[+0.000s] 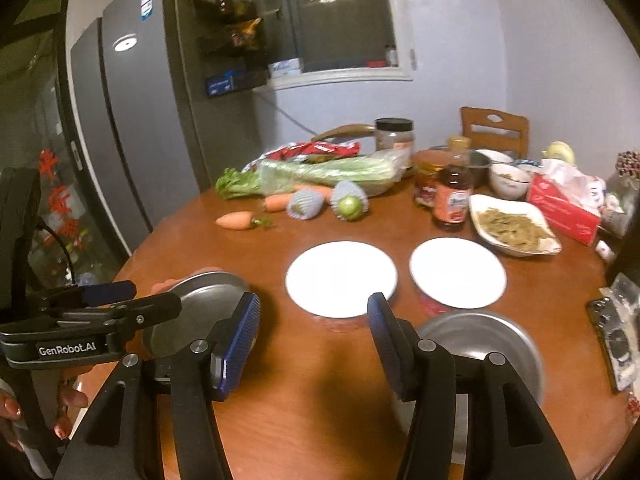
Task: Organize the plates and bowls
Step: 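Open the left tool to release the grey tray on the stack, then move the left tool to the rim of the steel bowl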
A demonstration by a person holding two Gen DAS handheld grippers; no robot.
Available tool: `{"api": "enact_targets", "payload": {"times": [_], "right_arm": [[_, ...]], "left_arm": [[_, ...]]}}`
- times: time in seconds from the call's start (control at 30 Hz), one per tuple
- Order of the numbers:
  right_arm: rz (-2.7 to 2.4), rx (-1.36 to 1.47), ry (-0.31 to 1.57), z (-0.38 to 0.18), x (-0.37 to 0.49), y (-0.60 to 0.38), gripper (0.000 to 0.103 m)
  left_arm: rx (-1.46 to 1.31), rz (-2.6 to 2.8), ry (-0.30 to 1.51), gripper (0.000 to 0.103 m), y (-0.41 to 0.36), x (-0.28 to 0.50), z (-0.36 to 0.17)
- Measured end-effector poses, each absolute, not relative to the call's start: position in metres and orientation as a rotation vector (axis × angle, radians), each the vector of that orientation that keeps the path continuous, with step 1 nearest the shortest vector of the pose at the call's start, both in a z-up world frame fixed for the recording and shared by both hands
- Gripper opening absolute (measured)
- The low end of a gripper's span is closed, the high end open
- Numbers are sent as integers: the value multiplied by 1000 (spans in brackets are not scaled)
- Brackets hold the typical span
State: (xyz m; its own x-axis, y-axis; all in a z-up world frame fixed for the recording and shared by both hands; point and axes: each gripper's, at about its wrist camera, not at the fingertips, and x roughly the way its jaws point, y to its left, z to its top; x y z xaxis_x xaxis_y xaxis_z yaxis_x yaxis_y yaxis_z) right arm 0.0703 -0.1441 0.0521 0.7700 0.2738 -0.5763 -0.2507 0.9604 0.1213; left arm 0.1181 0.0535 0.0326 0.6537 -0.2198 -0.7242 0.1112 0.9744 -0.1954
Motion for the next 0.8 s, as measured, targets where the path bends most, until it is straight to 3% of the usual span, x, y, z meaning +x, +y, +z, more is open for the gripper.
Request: {"api": "enact_targets", "payload": {"times": [0.4,0.8], "right_arm": [[171,118,588,58,43,-225,58],[48,162,634,28,47,-294,58]], "left_arm": [[-132,-256,842,82,-9,112,33],[-139,-303,891,82,-61,129,15]]}}
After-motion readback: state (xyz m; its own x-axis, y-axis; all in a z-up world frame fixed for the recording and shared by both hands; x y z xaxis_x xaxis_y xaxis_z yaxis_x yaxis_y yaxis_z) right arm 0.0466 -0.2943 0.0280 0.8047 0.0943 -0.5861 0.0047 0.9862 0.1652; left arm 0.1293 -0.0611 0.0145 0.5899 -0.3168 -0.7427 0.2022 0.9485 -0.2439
